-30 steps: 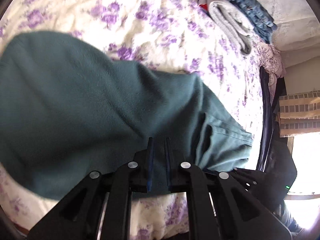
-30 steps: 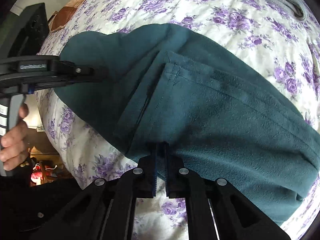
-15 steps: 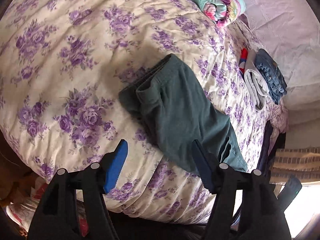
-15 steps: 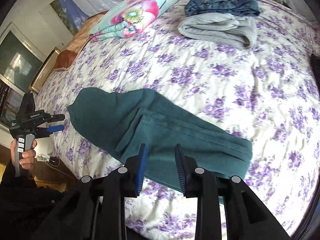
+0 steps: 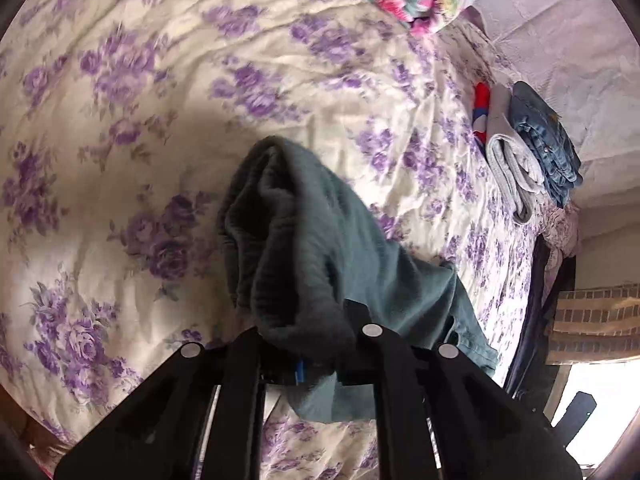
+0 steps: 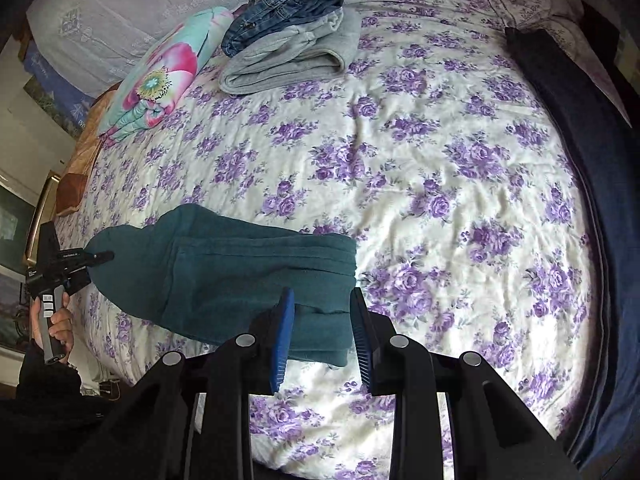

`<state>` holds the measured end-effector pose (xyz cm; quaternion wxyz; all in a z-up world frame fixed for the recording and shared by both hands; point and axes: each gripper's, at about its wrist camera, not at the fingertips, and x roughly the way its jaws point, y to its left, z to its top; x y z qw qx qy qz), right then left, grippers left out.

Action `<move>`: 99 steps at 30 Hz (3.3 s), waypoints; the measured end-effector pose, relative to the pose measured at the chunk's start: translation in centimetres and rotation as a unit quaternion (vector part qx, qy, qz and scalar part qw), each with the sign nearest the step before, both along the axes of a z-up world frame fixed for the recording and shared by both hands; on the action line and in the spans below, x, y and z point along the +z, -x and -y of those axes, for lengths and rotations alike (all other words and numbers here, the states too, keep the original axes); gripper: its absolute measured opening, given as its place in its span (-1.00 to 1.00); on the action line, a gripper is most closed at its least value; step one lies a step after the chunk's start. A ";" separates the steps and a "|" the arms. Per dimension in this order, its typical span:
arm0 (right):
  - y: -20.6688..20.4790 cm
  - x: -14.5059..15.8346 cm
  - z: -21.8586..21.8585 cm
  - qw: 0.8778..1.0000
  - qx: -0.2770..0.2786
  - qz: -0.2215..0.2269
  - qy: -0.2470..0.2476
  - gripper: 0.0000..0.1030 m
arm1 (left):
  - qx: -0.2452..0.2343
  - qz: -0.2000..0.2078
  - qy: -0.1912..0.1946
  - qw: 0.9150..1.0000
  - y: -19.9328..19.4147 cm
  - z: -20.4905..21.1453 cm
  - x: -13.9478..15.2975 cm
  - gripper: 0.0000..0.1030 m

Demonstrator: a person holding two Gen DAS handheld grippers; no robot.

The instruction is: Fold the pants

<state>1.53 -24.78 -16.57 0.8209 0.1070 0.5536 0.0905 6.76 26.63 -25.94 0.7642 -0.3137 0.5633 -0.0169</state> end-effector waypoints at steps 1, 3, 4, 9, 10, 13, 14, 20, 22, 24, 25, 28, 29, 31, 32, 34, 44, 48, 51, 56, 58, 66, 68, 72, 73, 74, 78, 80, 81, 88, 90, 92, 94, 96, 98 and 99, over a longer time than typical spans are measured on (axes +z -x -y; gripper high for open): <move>0.0 0.1 0.0 1.000 0.002 0.002 0.002 -0.42 | -0.015 0.018 -0.019 1.000 0.2 0.9 1.2 -0.83; -0.1 0.3 -0.4 1.000 0.013 0.006 0.006 -0.42 | -0.041 0.052 -0.049 0.997 0.8 2.5 3.7 -0.83; -0.3 0.4 -0.8 1.000 0.021 0.007 0.004 -0.42 | -0.058 0.074 -0.056 0.994 1.3 3.5 5.3 -0.83; -2.2 -0.1 -6.3 0.994 0.100 -0.003 -0.032 -0.42 | -0.109 0.134 -0.042 0.984 2.9 6.4 10.2 -0.83; -2.7 -0.6 -8.0 0.992 0.119 -0.007 -0.041 -0.42 | -0.116 0.138 -0.041 0.983 2.9 7.0 10.6 -0.83; -4.9 -2.9 -13.2 0.984 0.166 -0.024 -0.064 -0.55 | -0.132 0.147 -0.040 0.979 2.9 8.6 11.4 -0.83; -5.5 -3.6 -14.8 0.980 0.181 -0.029 -0.072 -0.60 | -0.136 0.148 -0.040 0.979 2.9 9.0 11.5 -0.83; -7.5 -7.3 -20.9 0.970 0.234 -0.053 -0.043 -0.63 | -0.146 0.144 -0.034 0.978 3.5 9.8 11.1 -0.83; -8.0 -9.4 -21.9 0.968 0.237 -0.074 -0.021 -0.68 | -0.150 0.144 -0.028 0.978 3.7 10.1 11.0 -0.83; -8.3 -9.8 -22.2 0.969 0.239 -0.060 -0.023 -0.68 | -0.159 0.139 -0.026 0.977 3.5 10.8 10.6 -0.83; -8.4 -9.6 -22.3 0.968 0.240 -0.066 -0.023 -0.68 | -0.164 0.135 -0.026 0.977 3.3 11.3 10.3 -0.83; -9.0 -7.2 -20.5 0.971 0.226 -0.066 -0.051 -0.68 | -0.183 0.128 -0.026 0.975 3.1 12.9 9.8 -0.83; -9.1 -5.8 -19.0 0.975 0.212 -0.053 -0.051 -0.67 | -0.194 0.129 -0.025 0.972 3.1 13.7 9.9 -0.83; -9.3 -3.3 -15.0 0.984 0.171 -0.029 -0.035 -0.64 | -0.218 0.135 -0.027 0.966 3.2 15.4 10.4 -0.83; -9.1 -2.3 -12.8 0.989 0.147 -0.018 -0.026 -0.64 | -0.230 0.137 -0.029 0.963 3.1 16.3 10.6 -0.83; -8.3 -0.7 -7.7 0.995 0.095 -0.005 -0.008 -0.59 | -0.255 0.139 -0.024 0.957 3.0 18.2 11.0 -0.83; 0.0 -0.8 8.6 0.994 -0.105 -0.007 -0.016 -0.59 | -0.376 0.081 0.000 0.923 1.4 34.3 6.3 -0.83; 1.4 -3.7 9.5 0.992 -0.119 -0.030 -0.032 -0.59 | -0.436 0.001 -0.056 0.898 1.3 39.8 -0.9 -0.43; 1.4 -5.7 8.6 0.991 -0.114 -0.050 -0.037 -0.59 | -0.440 0.001 -0.024 0.898 1.4 39.4 -0.4 -0.12; 0.7 -4.2 6.3 0.996 -0.077 -0.040 -0.033 -0.59 | -0.432 0.078 0.072 0.895 2.6 35.3 6.6 0.67; 0.3 -2.7 4.9 0.997 -0.056 -0.026 -0.035 -0.57 | -0.406 0.108 0.074 0.904 2.5 32.6 8.8 0.70; -0.8 -0.8 -0.4 1.000 0.025 -0.009 0.001 -0.34 | -0.303 0.061 0.005 0.951 0.2 24.1 5.4 0.25; -1.2 -1.5 0.1 0.999 0.020 -0.021 0.015 -0.19 | -0.301 0.041 0.010 0.953 0.4 24.0 3.2 0.07; -2.3 -4.1 2.4 0.998 0.014 -0.055 0.012 0.15 | -0.306 -0.001 -0.004 0.952 1.0 24.4 0.0 -0.26; -2.6 -5.1 3.2 0.998 0.008 -0.070 -0.005 0.16 | -0.305 -0.004 -0.003 0.952 1.1 24.1 -0.4 -0.31; -2.9 -6.1 3.9 0.996 0.001 -0.085 -0.024 0.16 | -0.303 -0.005 -0.002 0.953 1.1 23.8 -0.7 -0.36; -3.8 -9.0 4.9 0.980 0.000 -0.125 -0.156 -0.58 | -0.299 -0.012 -0.007 0.954 1.3 22.9 -1.2 -0.56; -3.9 -7.6 3.9 0.986 0.011 -0.102 -0.134 -0.61 | -0.291 -0.014 -0.008 0.957 1.7 22.2 -1.3 -0.60; -3.9 -6.6 3.4 0.988 0.016 -0.086 -0.125 -0.61 | -0.287 -0.014 -0.005 0.958 2.0 21.7 -1.2 -0.63; -5.6 -4.7 1.7 0.996 0.032 -0.052 -0.067 -0.62 | -0.257 -0.015 0.006 0.966 3.3 19.9 -1.4 -0.74; -6.6 -7.7 2.0 0.995 0.030 -0.085 -0.050 -0.56 | -0.258 -0.026 0.016 0.966 3.1 20.1 -2.4 -0.74; -7.2 -9.1 2.4 0.993 0.030 -0.104 -0.051 -0.44 | -0.255 -0.029 0.019 0.966 3.1 20.1 -2.8 -0.81; -7.8 -7.4 2.2 0.993 0.046 -0.104 -0.019 -0.31 | -0.254 -0.023 0.017 0.967 3.3 20.0 -2.4 -0.81; -8.2 -4.5 1.2 0.994 0.072 -0.071 0.047 -0.21 | -0.254 -0.017 0.011 0.967 3.7 19.7 -2.0 -0.81; -9.1 -1.6 -0.4 0.992 0.100 -0.039 0.069 -0.09 | -0.255 -0.016 0.011 0.967 3.9 19.6 -2.1 -0.81; -9.6 -0.6 -1.8 0.991 0.119 -0.029 0.058 -0.09 | -0.254 -0.019 0.015 0.967 4.0 19.5 -2.3 -0.81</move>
